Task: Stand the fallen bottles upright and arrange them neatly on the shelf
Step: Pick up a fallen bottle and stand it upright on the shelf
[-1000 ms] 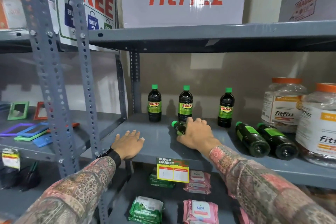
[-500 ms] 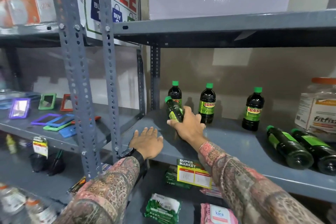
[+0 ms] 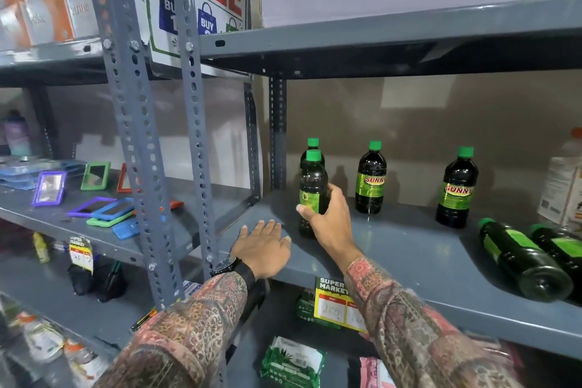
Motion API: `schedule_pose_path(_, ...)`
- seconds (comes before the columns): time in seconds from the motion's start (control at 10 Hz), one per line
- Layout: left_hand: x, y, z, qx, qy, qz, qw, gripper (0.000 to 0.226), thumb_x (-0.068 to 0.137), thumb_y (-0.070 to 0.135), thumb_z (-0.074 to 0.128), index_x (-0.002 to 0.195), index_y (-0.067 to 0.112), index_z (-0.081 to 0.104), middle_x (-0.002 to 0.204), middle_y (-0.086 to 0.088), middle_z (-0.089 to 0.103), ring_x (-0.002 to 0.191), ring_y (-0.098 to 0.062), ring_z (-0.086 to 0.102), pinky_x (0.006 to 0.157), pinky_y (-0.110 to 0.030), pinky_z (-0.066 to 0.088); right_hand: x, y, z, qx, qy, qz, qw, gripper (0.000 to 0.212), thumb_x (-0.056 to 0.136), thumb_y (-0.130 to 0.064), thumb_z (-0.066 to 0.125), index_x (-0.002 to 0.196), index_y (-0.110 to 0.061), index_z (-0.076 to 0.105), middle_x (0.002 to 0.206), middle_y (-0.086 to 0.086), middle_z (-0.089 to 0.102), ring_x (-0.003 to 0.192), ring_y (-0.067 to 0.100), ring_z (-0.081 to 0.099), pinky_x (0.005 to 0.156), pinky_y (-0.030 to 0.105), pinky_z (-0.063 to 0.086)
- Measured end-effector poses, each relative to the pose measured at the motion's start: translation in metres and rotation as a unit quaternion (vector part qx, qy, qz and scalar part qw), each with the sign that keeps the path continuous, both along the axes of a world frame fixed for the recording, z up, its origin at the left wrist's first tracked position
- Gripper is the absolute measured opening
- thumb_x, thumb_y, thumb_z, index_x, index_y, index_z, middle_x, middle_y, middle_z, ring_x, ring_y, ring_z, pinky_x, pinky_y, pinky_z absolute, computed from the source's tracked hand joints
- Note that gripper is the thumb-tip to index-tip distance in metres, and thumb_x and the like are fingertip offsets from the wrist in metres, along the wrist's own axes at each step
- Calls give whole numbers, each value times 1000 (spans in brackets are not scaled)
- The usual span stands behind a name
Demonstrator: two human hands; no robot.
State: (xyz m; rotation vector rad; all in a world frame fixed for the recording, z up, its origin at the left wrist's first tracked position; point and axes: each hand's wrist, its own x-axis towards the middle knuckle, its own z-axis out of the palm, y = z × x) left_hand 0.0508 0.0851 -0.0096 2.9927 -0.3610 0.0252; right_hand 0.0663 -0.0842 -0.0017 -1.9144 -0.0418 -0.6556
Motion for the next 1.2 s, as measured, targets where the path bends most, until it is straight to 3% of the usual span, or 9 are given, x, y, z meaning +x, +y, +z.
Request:
schedule_pose_path(0.1, -2, -1, 1, 0, -2, 0, 1000, 68, 109, 47, 13, 169, 14, 11, 179, -2, 5, 165, -21, 2, 133, -51, -2, -1, 0, -1, -17, -2, -37, 999, 94, 68, -50, 93, 143, -19, 45, 126, -6, 46, 121, 13, 45, 107, 34, 42)
schedule_pose_path(0.3, -5, 0, 1, -2, -2, 1, 1000, 67, 109, 46, 14, 169, 15, 11, 179, -1, 5, 165, -21, 2, 133, -51, -1, -1, 0, -4, -12, -6, -19, 1000, 64, 83, -26, 82, 132, -30, 41, 114, -4, 66, 106, 22, 69, 79, 28, 49)
schedule_pose_path(0.5, -7, 0, 2, -2, -4, 3, 1000, 68, 109, 46, 14, 169, 14, 11, 179, -2, 5, 165, -22, 2, 133, -51, 0, -7, 2, -1, -29, 4, -63, 998, 83, 71, -43, 93, 133, -19, 44, 122, -5, 52, 107, 16, 54, 92, 36, 49)
schedule_pose_path(0.6, -6, -1, 2, -5, -1, 3, 1000, 67, 110, 46, 14, 169, 14, 10, 179, -1, 4, 165, -21, 2, 133, -51, -1, -7, 1, -2, -41, 6, -59, 997, 60, 81, -30, 85, 120, -28, 39, 111, -4, 63, 104, 24, 67, 82, 36, 50)
schedule_pose_path(0.7, -6, -2, 2, -6, -4, 4, 1000, 67, 109, 46, 15, 169, 15, 11, 179, -1, 5, 165, -21, 2, 133, -51, -1, -11, 1, 2, -38, 9, -65, 997, 57, 82, -27, 79, 119, -30, 35, 110, -4, 61, 108, 26, 66, 82, 36, 49)
schedule_pose_path(0.8, -7, -2, 2, -6, -6, 3, 1000, 68, 109, 46, 15, 169, 14, 11, 179, -2, 6, 165, -22, 3, 133, -52, 0, -16, 5, 4, -73, 10, -99, 992, 81, 72, -48, 90, 130, -17, 42, 122, 0, 53, 114, 21, 52, 96, 42, 51)
schedule_pose_path(0.9, -6, -2, 1, -8, -7, 4, 1000, 68, 109, 46, 15, 169, 14, 11, 179, -2, 6, 165, -22, 3, 133, -52, 0, -17, 5, 5, -89, 14, -97, 991, 77, 74, -41, 91, 129, -14, 44, 126, 8, 58, 115, 30, 60, 96, 45, 53)
schedule_pose_path(1.0, -5, -2, 0, -10, -7, 2, 1000, 68, 109, 47, 15, 169, 15, 12, 179, -2, 6, 165, -22, 3, 132, -52, 0, -17, 3, 4, -85, 7, -77, 993, 66, 81, -27, 84, 131, -15, 42, 126, 7, 63, 115, 31, 64, 91, 39, 51)
schedule_pose_path(1.2, -3, -2, -2, -7, -9, 6, 1000, 69, 108, 48, 14, 169, 15, 12, 179, -2, 7, 165, -22, 3, 133, -51, 0, -23, 6, 8, -103, 22, -107, 989, 77, 75, -41, 93, 127, -12, 44, 127, 11, 57, 115, 34, 60, 98, 48, 53)
